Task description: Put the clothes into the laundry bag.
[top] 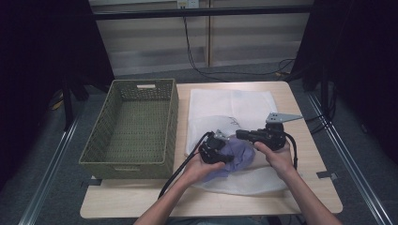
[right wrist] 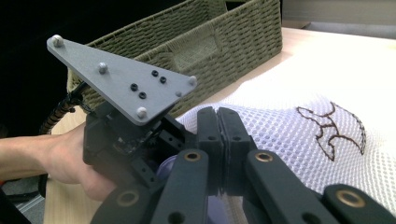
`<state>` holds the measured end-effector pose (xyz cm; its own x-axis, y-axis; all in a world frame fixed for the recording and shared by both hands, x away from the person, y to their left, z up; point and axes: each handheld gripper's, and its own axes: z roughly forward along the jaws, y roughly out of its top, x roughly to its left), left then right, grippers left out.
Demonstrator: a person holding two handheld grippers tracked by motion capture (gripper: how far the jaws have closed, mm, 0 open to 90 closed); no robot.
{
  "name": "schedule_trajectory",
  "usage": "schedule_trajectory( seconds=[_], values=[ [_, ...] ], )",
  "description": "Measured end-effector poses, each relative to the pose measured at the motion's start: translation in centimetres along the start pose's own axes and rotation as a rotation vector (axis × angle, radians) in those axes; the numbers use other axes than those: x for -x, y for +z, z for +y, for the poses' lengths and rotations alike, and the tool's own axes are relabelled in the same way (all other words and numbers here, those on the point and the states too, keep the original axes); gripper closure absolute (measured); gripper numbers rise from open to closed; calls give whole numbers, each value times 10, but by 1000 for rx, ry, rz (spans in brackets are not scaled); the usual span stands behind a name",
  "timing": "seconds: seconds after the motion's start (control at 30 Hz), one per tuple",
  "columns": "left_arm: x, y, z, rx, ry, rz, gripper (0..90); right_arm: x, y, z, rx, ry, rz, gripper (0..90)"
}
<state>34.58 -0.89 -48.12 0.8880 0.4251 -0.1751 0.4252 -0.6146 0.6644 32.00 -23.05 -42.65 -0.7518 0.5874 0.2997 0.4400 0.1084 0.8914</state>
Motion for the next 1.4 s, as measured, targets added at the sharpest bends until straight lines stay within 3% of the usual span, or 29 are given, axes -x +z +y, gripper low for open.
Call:
schedule_trajectory(
  seconds=[0.23, 0.3, 0.37, 0.5, 0.6, 0.73, 0.93, 1.03, 1.1, 1.4],
  values=[
    [-1, 3, -1, 1, -23, 0, 629, -1, 0, -8, -25, 5, -2, 891],
    [-2, 4, -1, -18, 9, 2, 624, -2, -1, -11, -33, 10, -4, 890],
    [-1, 6, -2, 0, -21, 1, 617, -3, 0, -13, -45, 6, -7, 890],
    [-1, 6, -2, -1, -24, 10, 601, -3, 2, -17, -69, 5, 0, 889],
    [-3, 5, -3, 9, -43, -5, 567, -3, 6, -22, -93, 4, 0, 888],
    [-2, 1, -1, 10, -37, -27, 475, -1, 8, -26, -119, 7, -7, 888],
    [4, -14, 0, 33, -32, -49, 290, -2, 10, -28, -127, 3, -4, 887],
    [6, -21, 0, 32, -20, -41, 243, -2, 10, -27, -127, 1, -8, 887],
    [6, -34, -1, 67, -36, -50, 248, -1, 9, -27, -125, -2, -11, 886],
    [10, -74, -21, 137, -9, -11, 253, -1, 9, -28, -124, 2, -11, 874]
  ],
)
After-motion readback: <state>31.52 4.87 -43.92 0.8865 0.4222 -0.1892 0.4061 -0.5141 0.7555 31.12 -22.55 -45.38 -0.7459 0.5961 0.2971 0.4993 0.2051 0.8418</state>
